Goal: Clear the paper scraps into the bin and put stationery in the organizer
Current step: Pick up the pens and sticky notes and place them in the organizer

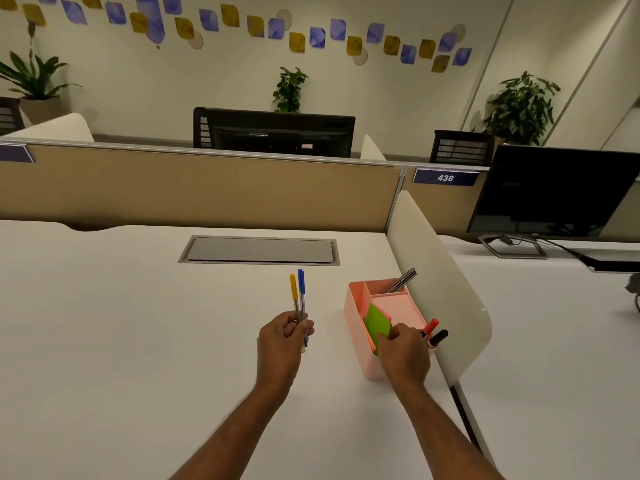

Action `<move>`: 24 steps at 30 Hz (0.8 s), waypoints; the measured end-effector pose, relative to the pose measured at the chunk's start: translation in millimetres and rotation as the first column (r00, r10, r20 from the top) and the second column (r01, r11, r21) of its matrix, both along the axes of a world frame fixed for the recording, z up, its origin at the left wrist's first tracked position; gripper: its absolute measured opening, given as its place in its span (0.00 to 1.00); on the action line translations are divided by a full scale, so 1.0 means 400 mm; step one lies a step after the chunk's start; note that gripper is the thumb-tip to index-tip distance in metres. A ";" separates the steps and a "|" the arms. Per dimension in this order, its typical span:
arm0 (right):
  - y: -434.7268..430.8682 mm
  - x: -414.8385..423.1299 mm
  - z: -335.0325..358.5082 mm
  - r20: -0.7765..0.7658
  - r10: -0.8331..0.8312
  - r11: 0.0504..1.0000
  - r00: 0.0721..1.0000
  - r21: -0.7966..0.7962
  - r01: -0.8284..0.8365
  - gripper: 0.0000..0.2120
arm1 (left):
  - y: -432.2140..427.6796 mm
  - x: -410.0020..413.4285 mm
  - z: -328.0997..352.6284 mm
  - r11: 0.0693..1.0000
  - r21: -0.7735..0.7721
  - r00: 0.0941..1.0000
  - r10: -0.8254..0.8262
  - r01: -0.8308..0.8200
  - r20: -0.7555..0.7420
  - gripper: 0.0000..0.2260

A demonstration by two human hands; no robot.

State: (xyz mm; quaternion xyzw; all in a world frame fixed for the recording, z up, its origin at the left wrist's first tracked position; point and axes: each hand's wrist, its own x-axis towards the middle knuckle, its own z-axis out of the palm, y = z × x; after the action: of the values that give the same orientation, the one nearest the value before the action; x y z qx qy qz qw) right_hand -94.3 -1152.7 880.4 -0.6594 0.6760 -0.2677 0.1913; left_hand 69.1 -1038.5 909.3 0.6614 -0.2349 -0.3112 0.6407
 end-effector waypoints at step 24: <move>-0.028 0.187 0.130 0.637 0.341 0.865 0.691 0.074 -0.495 0.08 | -0.121 0.034 -0.020 0.953 0.117 0.918 -0.301 0.279 0.258 0.11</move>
State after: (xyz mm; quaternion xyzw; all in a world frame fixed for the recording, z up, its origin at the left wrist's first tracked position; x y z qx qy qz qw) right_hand -19.5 -1163.8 932.4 -0.6476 0.4362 -0.3289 0.5311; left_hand 82.7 -1087.0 901.3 0.6803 -0.4040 -0.3177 0.5226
